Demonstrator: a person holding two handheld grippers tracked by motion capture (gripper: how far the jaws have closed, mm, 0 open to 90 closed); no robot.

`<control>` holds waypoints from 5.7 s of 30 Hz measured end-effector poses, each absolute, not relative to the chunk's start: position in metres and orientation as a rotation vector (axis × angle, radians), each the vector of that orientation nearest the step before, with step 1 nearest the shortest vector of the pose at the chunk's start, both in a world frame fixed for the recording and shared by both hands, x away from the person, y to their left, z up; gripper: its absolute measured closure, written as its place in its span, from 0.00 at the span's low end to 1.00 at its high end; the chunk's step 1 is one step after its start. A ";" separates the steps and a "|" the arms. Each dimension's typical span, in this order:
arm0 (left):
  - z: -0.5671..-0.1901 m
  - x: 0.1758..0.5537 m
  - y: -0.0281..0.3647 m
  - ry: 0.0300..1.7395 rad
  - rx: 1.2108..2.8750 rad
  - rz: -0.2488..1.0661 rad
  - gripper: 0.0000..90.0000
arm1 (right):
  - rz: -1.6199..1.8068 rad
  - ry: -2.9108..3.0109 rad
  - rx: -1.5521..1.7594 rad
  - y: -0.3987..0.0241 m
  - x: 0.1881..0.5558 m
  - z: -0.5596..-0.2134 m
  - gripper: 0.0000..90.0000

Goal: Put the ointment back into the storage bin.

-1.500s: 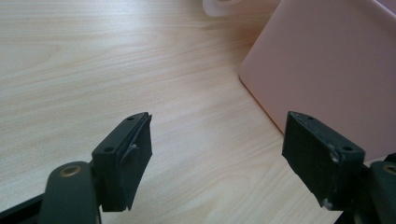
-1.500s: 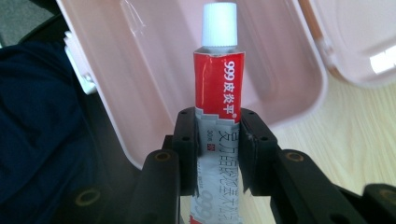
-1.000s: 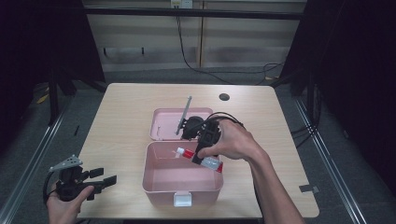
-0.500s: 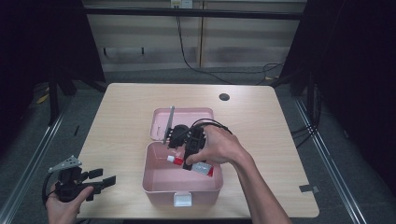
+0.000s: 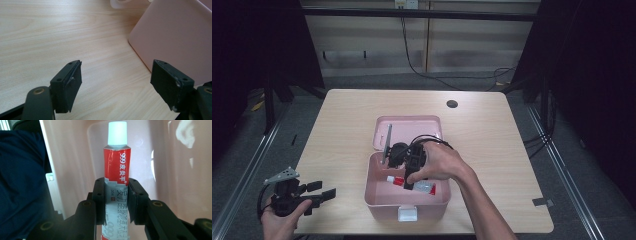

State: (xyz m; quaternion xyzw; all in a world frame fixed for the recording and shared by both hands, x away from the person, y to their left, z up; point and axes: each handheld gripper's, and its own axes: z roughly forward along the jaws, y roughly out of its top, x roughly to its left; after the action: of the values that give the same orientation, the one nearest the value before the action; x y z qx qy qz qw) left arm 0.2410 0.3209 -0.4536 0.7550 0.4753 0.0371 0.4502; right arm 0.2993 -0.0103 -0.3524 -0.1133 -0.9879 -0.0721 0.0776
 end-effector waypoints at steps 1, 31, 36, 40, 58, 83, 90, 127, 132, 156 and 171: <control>-0.453 0.241 0.321 1.176 1.868 0.093 0.28 | -0.207 -2.957 -0.334 -0.010 0.299 -0.354 0.79; -0.454 0.241 0.321 1.171 1.880 0.096 0.29 | -0.119 -2.870 -0.188 0.001 0.293 -0.405 0.79; -0.454 0.241 0.321 1.171 1.879 0.096 0.29 | -0.116 -2.853 -0.171 0.003 0.293 -0.412 0.79; -0.453 0.241 0.321 1.175 1.878 0.097 0.29 | -0.102 -2.838 -0.169 0.004 0.292 -0.418 0.79; -0.453 0.242 0.321 1.172 1.877 0.100 0.29 | -0.039 -2.844 -0.180 0.008 0.293 -0.434 0.79; -0.454 0.242 0.324 1.191 1.872 0.104 0.29 | 0.001 -2.831 -0.190 0.008 0.294 -0.442 0.78; -0.454 0.242 0.323 1.190 1.873 0.102 0.29 | -0.012 -2.843 -0.187 0.008 0.293 -0.439 0.77; -0.455 0.242 0.321 1.190 1.882 0.095 0.29 | -0.119 -2.953 -0.257 -0.021 0.292 -0.388 0.76; -0.455 0.242 0.322 1.190 1.882 0.094 0.29 | -0.116 -2.957 -0.252 -0.021 0.291 -0.385 0.76; -0.455 0.242 0.321 1.191 1.880 0.094 0.29 | -0.147 -3.018 -0.344 -0.051 0.292 -0.343 0.73; -0.455 0.243 0.320 1.184 1.890 0.094 0.29 | -0.167 -3.039 -0.384 -0.067 0.291 -0.324 0.72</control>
State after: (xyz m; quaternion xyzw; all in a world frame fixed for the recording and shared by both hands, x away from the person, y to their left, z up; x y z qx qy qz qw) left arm 0.2431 0.3201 -0.4547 0.7607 0.4766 0.0377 0.4391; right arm 0.2908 -0.0665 -0.3240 -0.1252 -0.9899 -0.0546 0.0371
